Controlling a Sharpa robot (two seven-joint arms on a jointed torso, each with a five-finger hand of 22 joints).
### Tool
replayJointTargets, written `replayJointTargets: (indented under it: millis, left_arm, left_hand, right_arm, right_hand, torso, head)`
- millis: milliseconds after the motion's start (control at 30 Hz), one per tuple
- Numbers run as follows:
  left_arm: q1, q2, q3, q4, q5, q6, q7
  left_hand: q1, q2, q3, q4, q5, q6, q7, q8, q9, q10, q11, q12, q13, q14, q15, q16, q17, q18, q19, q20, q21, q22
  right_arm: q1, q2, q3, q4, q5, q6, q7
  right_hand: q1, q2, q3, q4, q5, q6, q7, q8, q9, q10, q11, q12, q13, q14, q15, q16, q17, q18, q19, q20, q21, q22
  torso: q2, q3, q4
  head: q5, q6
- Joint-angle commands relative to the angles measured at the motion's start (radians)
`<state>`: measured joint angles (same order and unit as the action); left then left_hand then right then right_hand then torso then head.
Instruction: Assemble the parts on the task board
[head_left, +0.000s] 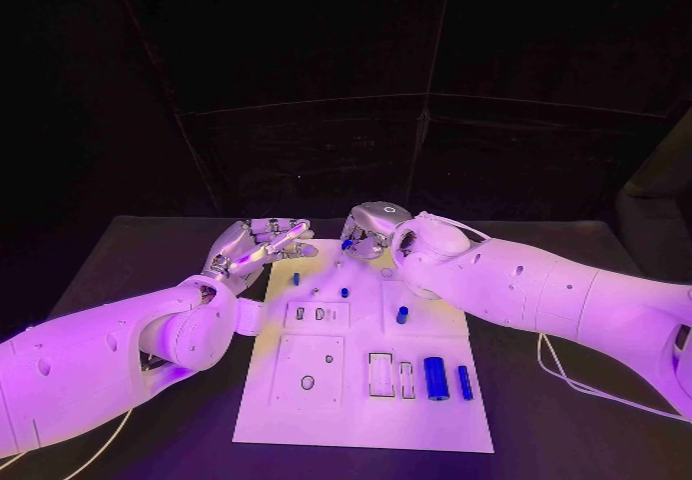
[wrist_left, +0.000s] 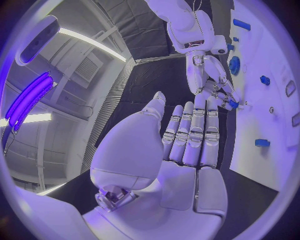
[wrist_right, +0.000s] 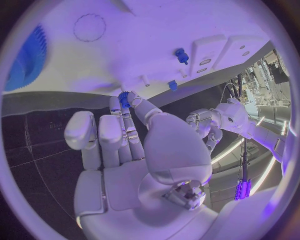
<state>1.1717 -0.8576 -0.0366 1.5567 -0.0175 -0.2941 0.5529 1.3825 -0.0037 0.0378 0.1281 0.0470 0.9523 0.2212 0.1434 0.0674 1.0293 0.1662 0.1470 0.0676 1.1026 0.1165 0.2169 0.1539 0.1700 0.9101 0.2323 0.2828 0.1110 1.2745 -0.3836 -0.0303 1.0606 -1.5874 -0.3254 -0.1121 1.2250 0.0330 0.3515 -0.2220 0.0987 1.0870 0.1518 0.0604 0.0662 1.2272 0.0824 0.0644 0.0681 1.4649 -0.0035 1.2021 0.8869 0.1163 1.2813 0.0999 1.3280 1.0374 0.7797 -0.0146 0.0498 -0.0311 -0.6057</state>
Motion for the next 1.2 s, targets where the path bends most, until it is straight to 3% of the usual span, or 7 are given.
replayJointTargets:
  millis: [33,367,500,700,900,1033,1200]
  left_arm:
    - [0.003,-0.001,0.001,0.003,-0.005,0.012,0.004]
    - [0.006,-0.001,0.001,0.001,-0.005,0.014,0.003]
    - [0.006,-0.001,0.001,0.000,-0.005,0.016,0.002]
    - [0.008,0.000,0.001,-0.006,-0.005,0.020,-0.003]
    - [0.011,0.000,0.001,-0.009,-0.005,0.024,-0.007]
    - [0.013,-0.003,0.001,-0.008,-0.005,0.025,-0.008]
    - [0.013,-0.009,0.001,-0.006,-0.005,0.025,-0.008]
  left_hand:
    - [0.003,0.010,0.001,-0.006,0.001,0.008,0.001,-0.003,-0.001,0.008,0.001,-0.006,-0.001,0.006,0.002,-0.005,0.001,0.014,0.009,-0.001,-0.006,-0.001]
    - [0.003,0.010,0.001,-0.006,0.001,0.008,0.001,-0.003,-0.001,0.008,0.001,-0.006,-0.001,0.006,0.002,-0.005,0.001,0.014,0.009,-0.001,-0.006,-0.001]
    - [0.003,0.010,0.001,-0.006,0.001,0.008,0.001,-0.003,-0.001,0.008,0.001,-0.006,-0.001,0.006,0.002,-0.005,0.001,0.014,0.009,-0.001,-0.006,-0.001]
    - [0.004,0.011,0.001,-0.009,0.001,0.008,0.001,-0.004,-0.001,0.009,0.000,-0.007,-0.001,0.007,0.002,-0.006,0.002,0.014,0.009,-0.001,-0.007,-0.002]
    - [0.004,0.011,0.001,-0.009,0.001,0.008,0.001,-0.005,-0.001,0.009,0.001,-0.008,-0.001,0.006,0.002,-0.007,0.002,0.014,0.009,-0.001,-0.007,-0.002]
    - [0.004,0.011,0.001,-0.010,0.001,0.008,0.002,-0.005,-0.001,0.009,0.001,-0.008,-0.001,0.006,0.002,-0.007,0.002,0.013,0.009,-0.001,-0.008,-0.002]
    - [0.004,0.011,0.001,-0.010,0.001,0.008,0.002,-0.005,-0.001,0.009,0.001,-0.008,-0.001,0.006,0.002,-0.007,0.002,0.013,0.009,-0.001,-0.008,-0.002]
  right_arm:
    - [0.002,0.005,0.001,-0.004,-0.006,0.029,-0.006]
    - [0.002,0.021,0.000,-0.024,-0.015,0.031,-0.016]
    - [0.002,0.026,0.000,-0.031,-0.015,0.020,-0.018]
    - [0.002,0.029,0.000,-0.036,-0.016,0.015,-0.016]
    - [0.002,0.026,0.000,-0.031,-0.016,-0.005,-0.014]
    - [0.002,-0.005,0.000,0.004,-0.013,-0.047,-0.013]
    - [0.002,-0.101,0.000,0.101,0.062,-0.090,-0.016]
  right_hand:
    - [0.003,-0.012,0.006,0.001,-0.004,-0.004,0.005,0.003,0.001,-0.007,0.001,-0.003,-0.001,0.010,0.001,0.007,0.000,-0.009,-0.004,0.004,0.005,0.002]
    - [0.000,-0.022,0.012,0.008,-0.008,-0.013,0.007,0.002,0.000,-0.018,0.003,-0.004,-0.002,0.007,0.003,0.005,-0.007,-0.008,-0.010,0.006,0.003,-0.005]
    - [-0.008,-0.047,0.016,0.018,-0.015,-0.051,0.018,0.000,-0.003,-0.062,0.016,-0.005,-0.004,0.000,0.013,-0.005,-0.028,-0.005,-0.023,0.013,-0.005,-0.020]
    - [-0.008,-0.064,0.015,0.031,-0.016,-0.075,0.024,0.001,-0.002,-0.098,0.025,-0.002,-0.005,-0.007,0.021,-0.016,-0.052,-0.002,-0.033,0.021,-0.011,-0.033]
    - [0.000,-0.091,-0.020,0.055,-0.029,-0.128,0.029,0.001,-0.002,-0.162,0.034,0.002,-0.005,-0.018,0.029,-0.038,-0.093,0.003,-0.053,0.031,-0.027,-0.061]
    - [0.011,-0.097,-0.038,0.064,-0.026,-0.148,0.032,0.001,-0.002,-0.172,0.036,0.008,-0.004,-0.018,0.031,-0.039,-0.098,0.004,-0.056,0.033,-0.029,-0.066]
    - [0.016,-0.090,-0.046,0.082,0.004,-0.116,0.031,0.014,0.005,-0.086,0.024,0.058,0.011,-0.003,0.022,-0.007,-0.053,-0.001,-0.036,0.028,-0.013,-0.038]
  torso:
    - [0.001,-0.0002,-0.0009]
    - [0.001,-0.0007,-0.0010]
    - [0.001,-0.0006,-0.0006]
    - [0.002,-0.0013,-0.0009]
    - [0.001,-0.0010,-0.0004]
    - [0.001,0.0003,-0.0027]
    - [-0.001,0.0015,-0.0071]
  head:
    - [0.000,-0.002]
    - [0.001,-0.006]
    - [0.001,-0.007]
    - [0.003,-0.006]
    - [0.006,-0.005]
    - [0.007,-0.002]
    - [0.007,0.002]
